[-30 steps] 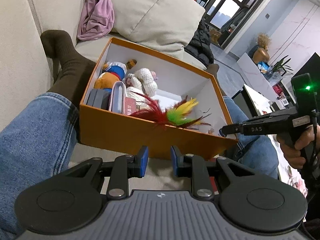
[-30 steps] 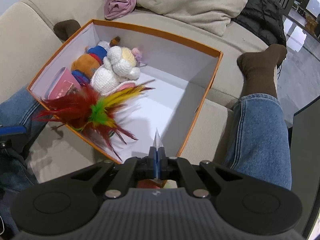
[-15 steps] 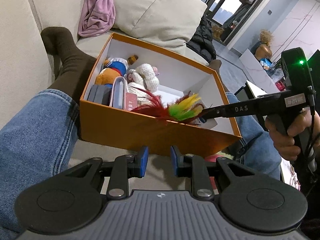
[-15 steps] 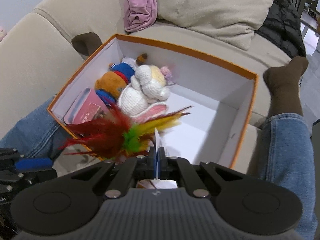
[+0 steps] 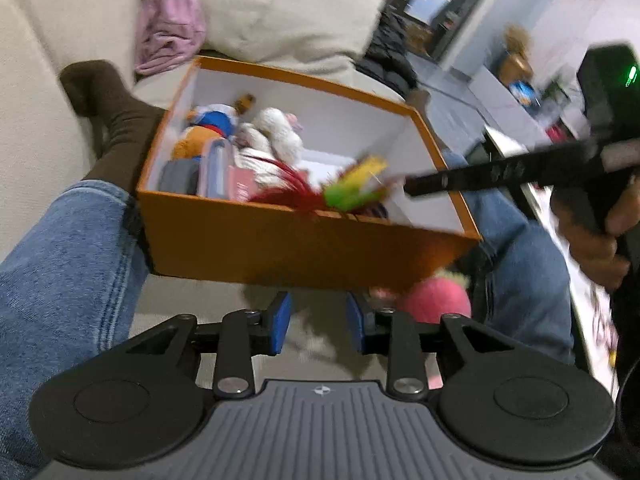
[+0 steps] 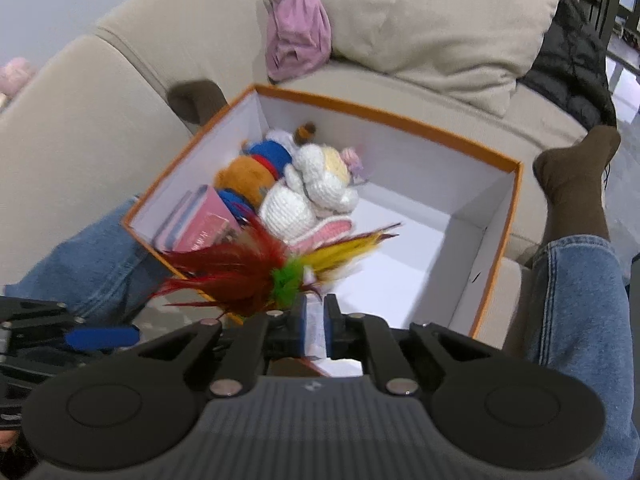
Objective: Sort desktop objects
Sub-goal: 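Move both tools down toward the pink pompom ball and pink roller tube, then grasp the pink pompom ball with the right tool while the left tool grasps the pink roller tube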
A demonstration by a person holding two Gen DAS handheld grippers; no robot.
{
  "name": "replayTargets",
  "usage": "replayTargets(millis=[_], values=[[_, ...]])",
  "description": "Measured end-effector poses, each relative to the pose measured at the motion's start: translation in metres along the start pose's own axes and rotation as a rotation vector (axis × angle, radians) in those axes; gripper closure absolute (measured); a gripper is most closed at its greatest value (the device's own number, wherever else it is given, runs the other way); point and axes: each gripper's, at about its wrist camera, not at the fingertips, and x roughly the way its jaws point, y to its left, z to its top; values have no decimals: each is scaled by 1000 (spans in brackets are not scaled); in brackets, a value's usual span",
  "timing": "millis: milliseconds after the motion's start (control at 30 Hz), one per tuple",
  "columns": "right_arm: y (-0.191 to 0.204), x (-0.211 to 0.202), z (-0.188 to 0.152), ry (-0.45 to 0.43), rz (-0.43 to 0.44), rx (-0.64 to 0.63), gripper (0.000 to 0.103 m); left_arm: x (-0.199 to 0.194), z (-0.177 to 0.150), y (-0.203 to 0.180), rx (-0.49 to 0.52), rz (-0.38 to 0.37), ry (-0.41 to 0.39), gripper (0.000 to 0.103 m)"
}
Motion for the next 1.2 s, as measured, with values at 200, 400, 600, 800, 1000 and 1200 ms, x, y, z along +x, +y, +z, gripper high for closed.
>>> replayTargets(millis=[200,400,600,800,1000,1200], values=[[-4,-48,-44,-177,20,-46,77,1,-22,-32,221,-56,33,50],[-12,-56,-98,-175,-12,-35,71,24,-55,-71,493,-66,118,50],[-32,-32,-141,-119,-91,46,64,55,-83,-96,692,-60,187,49],[-36,-17,-161,-115,-125,28,47,82,-80,-95,692,-81,253,63],[-38,12,-154,-84,-111,22,40,93,-80,-88,636,-101,286,76],[-37,45,-147,-54,-156,-2,39,93,-82,-89,594,-105,295,77]])
